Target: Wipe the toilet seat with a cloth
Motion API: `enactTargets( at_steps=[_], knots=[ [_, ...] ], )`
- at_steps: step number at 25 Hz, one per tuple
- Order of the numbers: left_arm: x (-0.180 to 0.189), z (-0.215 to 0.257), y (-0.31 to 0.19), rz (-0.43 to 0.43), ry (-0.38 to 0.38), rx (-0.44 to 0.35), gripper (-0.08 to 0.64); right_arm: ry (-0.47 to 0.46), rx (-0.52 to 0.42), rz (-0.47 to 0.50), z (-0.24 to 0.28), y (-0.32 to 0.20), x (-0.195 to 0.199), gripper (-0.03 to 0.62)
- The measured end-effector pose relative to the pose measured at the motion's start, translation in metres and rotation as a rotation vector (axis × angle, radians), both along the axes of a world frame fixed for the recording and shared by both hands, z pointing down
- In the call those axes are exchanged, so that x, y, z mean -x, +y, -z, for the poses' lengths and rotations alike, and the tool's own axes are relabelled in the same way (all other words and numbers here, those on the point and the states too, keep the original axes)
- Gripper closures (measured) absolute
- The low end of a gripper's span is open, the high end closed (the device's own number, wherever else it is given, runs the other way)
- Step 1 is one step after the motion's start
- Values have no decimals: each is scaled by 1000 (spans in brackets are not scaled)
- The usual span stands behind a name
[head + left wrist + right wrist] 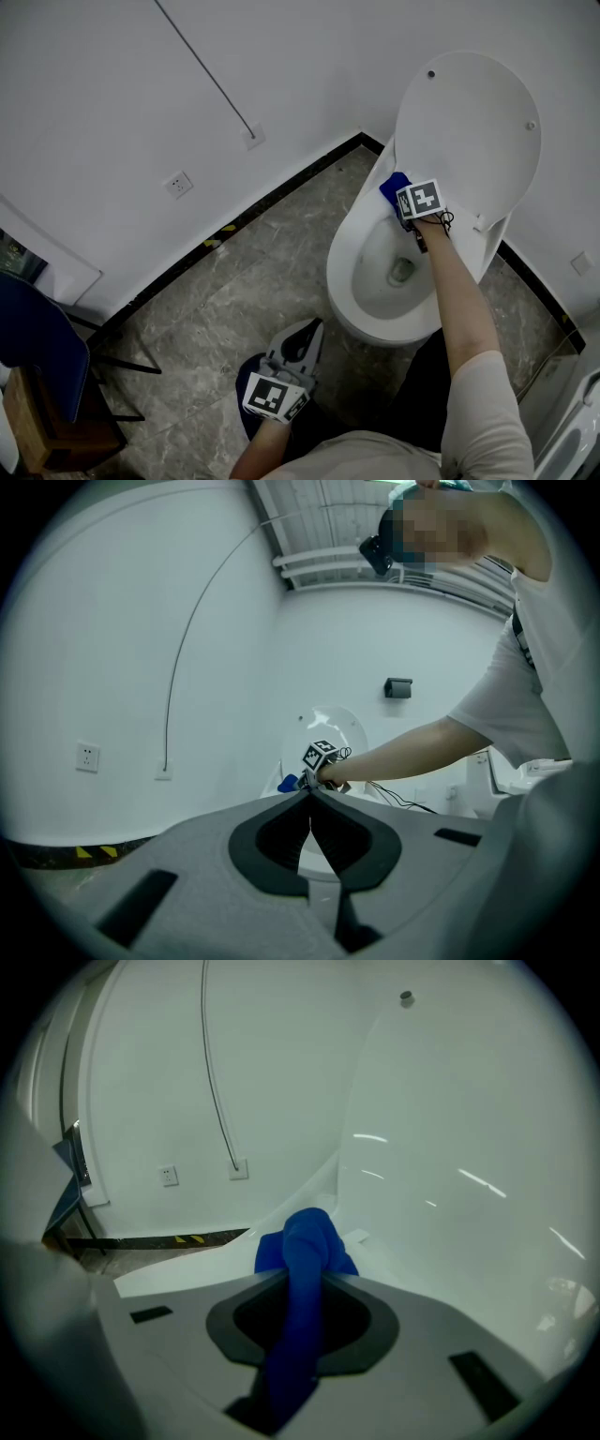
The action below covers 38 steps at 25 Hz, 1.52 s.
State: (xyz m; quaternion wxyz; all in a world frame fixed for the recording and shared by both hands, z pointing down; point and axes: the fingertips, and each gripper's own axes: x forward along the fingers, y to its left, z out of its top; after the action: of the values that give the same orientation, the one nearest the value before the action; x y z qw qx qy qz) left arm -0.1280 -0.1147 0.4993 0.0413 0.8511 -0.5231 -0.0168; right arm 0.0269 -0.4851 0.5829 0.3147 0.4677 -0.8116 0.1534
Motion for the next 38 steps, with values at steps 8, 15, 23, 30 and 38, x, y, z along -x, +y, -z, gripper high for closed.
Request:
enactTargets(
  at_steps=[8, 15, 23, 30, 38],
  knots=[
    [2, 1, 1, 3, -5, -1, 551, -26, -20, -21, 1, 0, -1, 529],
    [7, 8, 4, 15, -13, -7, 552, -49, -70, -41, 3, 1, -3, 529],
    [11, 13, 8, 22, -26, -16, 552, -51, -123, -56, 11, 4, -5, 529],
    [12, 21, 8, 23, -30, -32, 552, -167, -183, -47, 29, 18, -6, 528],
    [5, 29, 5, 4, -36, -48, 552, -330, -313, 41, 75, 56, 0, 528]
  ],
)
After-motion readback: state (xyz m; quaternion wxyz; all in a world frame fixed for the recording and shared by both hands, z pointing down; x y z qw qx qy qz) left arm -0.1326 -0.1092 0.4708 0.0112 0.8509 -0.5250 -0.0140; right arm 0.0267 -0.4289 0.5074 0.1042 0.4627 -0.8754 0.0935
